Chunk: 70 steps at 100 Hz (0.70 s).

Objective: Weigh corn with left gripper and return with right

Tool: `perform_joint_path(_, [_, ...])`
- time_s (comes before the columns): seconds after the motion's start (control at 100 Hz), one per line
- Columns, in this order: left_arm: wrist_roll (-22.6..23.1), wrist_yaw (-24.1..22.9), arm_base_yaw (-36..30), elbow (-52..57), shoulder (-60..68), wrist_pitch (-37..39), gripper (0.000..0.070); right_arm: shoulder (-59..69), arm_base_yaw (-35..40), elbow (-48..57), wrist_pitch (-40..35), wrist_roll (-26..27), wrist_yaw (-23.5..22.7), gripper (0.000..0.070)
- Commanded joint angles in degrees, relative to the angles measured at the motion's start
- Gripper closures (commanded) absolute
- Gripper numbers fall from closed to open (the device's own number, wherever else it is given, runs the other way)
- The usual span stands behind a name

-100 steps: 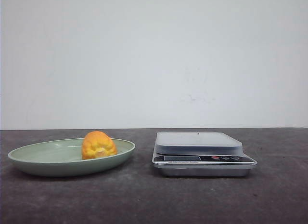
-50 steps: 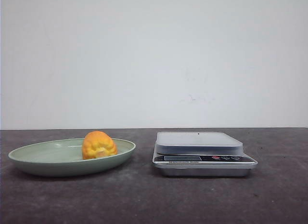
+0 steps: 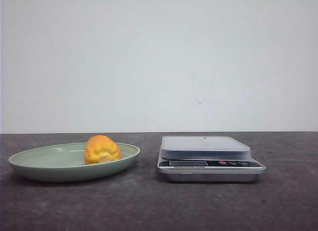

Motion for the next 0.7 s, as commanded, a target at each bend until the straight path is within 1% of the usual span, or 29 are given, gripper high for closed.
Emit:
perform_joint_path(0.0, [1.16,0.37,0.39,-1.05,0.02,-1.88,0.0685,-0.13,0.09,0.5,0.77,0.24,-0.02,0.0688])
perform_joint_path(0.16, [2.4,0.37,0.83,-1.03,0.02,-8.87,0.0685,-0.13,0.07,0.5,0.74,0.22,-0.02,0.0688])
perform_joint_path(0.69, [2.4,0.5,0.87,-1.01,0.02,-8.66,0.0685,-0.15,0.07,0.5,0.77,0.24,-0.02,0.0688])
